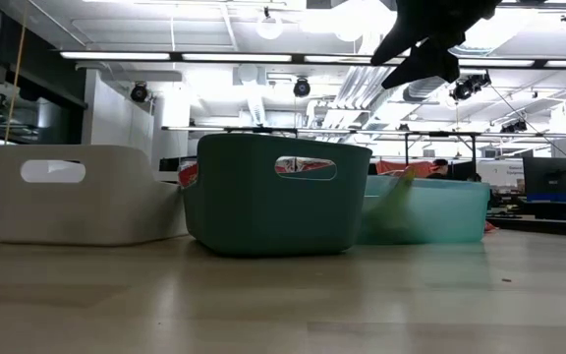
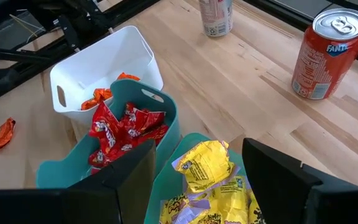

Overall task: Sort candy
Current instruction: Put the orange chocolate into the white bin

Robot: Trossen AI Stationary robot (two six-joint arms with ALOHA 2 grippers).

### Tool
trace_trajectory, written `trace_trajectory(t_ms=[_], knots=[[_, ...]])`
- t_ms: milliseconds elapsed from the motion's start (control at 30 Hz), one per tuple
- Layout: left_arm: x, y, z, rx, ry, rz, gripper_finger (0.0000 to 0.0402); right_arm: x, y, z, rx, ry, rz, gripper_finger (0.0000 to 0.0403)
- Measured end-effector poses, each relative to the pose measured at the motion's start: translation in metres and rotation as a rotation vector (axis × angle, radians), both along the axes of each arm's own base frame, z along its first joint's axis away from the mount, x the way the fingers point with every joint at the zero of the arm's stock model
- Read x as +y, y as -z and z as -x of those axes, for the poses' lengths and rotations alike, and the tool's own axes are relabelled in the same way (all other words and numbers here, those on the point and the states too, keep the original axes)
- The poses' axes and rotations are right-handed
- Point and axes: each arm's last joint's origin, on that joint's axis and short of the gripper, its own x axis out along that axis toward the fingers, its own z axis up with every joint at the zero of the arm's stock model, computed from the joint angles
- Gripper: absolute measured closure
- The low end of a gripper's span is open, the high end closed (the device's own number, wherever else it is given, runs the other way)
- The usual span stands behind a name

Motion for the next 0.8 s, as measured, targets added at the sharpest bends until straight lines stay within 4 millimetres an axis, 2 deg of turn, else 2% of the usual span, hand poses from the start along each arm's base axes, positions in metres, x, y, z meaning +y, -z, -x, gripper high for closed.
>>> trace_trajectory(t_ms=[233,400,667,733,800], knots=[[-0.001,0.014,-0.004,-0.034,0.009,-0.1,0.0247,0.0,0.001,0.001,0.016,-0.004,0.007,0.0167],[-0.004,0.025,-0.004,0.0,0.054,-0.124,0.0226,0.0,0.002,0.002,0.032,-0.004,0.008,0.0167],[-0.007,0.046,-0.008,0.059,0.078,-0.167,0.0227,0.0,0.003,0.002,0.04,-0.004,0.009,0.0167],[-0.008,0.047,-0.009,0.066,0.08,-0.164,0.024,0.0,0.003,0.002,0.04,-0.004,0.008,0.0167],[-0.008,0.047,-0.009,0.067,0.08,-0.152,0.0272,0.0,0.003,0.002,0.04,-0.004,0.008,0.0167]])
